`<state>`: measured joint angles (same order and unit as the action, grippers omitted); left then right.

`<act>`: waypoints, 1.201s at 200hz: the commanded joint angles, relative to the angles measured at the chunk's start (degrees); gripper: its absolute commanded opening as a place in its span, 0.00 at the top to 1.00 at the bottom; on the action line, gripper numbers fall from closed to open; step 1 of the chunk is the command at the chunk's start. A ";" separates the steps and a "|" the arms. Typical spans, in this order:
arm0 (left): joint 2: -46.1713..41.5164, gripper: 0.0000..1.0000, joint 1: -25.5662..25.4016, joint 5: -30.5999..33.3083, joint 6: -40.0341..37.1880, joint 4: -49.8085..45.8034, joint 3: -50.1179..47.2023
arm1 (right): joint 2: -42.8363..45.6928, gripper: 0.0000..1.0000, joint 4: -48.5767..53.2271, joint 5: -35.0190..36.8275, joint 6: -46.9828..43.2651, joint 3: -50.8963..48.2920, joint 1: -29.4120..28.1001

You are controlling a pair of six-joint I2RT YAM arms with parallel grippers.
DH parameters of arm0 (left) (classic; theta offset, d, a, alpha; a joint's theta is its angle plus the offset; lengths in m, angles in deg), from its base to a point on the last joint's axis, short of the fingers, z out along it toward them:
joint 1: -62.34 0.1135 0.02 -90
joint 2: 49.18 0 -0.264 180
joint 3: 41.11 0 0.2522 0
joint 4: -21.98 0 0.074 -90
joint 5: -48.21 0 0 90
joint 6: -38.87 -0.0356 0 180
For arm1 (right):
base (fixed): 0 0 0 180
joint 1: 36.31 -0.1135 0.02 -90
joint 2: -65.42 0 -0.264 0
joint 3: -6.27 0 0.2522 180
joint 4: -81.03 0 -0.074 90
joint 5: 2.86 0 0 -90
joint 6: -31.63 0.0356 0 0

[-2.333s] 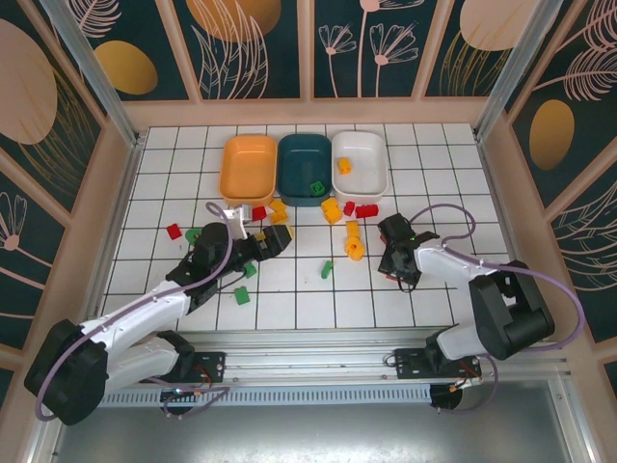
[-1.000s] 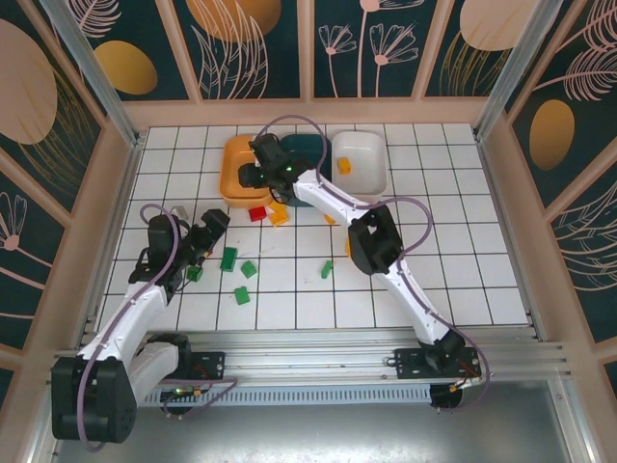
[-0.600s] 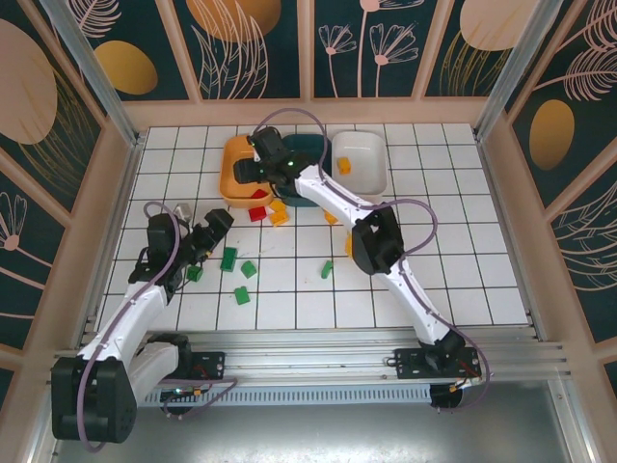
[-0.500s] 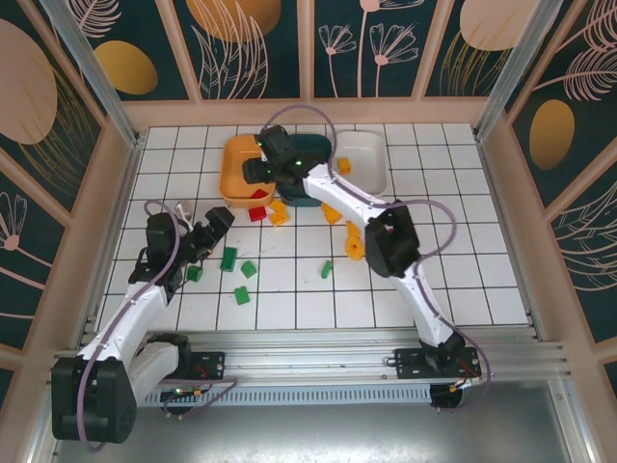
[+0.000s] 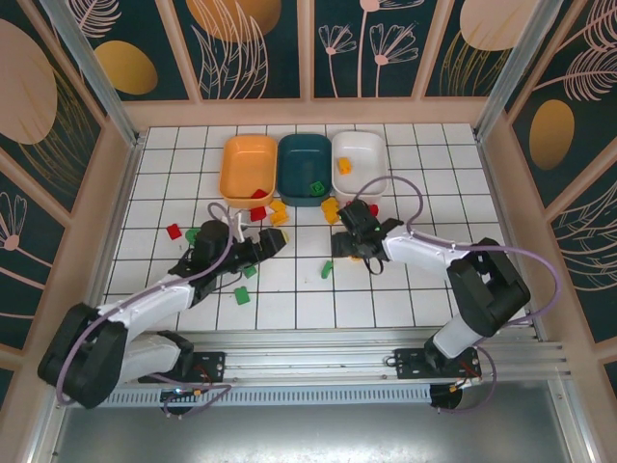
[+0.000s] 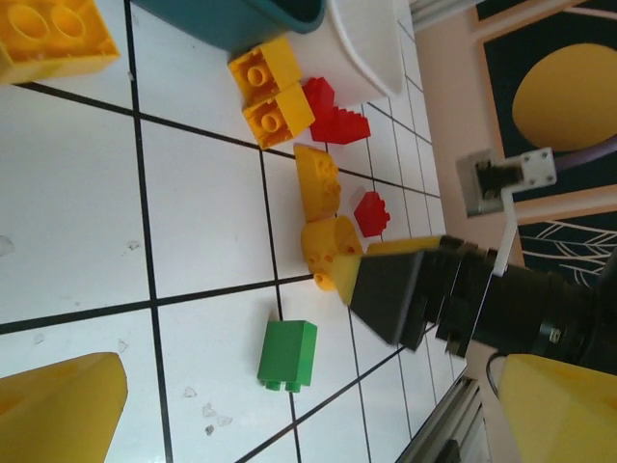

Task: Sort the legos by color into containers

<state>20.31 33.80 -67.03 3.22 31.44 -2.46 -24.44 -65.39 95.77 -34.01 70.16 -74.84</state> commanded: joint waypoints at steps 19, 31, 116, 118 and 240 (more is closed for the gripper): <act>3.79 0.02 -1.17 0.20 -0.01 6.07 5.44 | -0.59 0.22 -1.59 0.88 -0.38 -0.61 1.14; 3.87 0.02 -1.12 0.19 -0.39 5.05 6.25 | -2.14 0.22 -2.30 1.20 -1.44 0.05 1.76; 2.14 0.01 -1.16 2.24 -0.38 2.54 4.89 | -5.89 0.50 -6.92 -3.17 -6.85 1.09 4.25; 2.14 0.02 -1.17 2.28 -0.38 2.44 5.04 | -5.82 0.51 -6.86 -3.30 -6.93 1.08 4.25; -3.93 0.02 -0.71 36.17 1.77 -23.32 8.97 | 0.35 0.67 -8.78 -2.55 -6.04 11.99 14.45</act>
<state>18.19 32.97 -41.19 0.53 14.29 8.97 -18.74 -69.43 93.95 -38.98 76.57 -66.12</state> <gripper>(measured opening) 0.985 0.406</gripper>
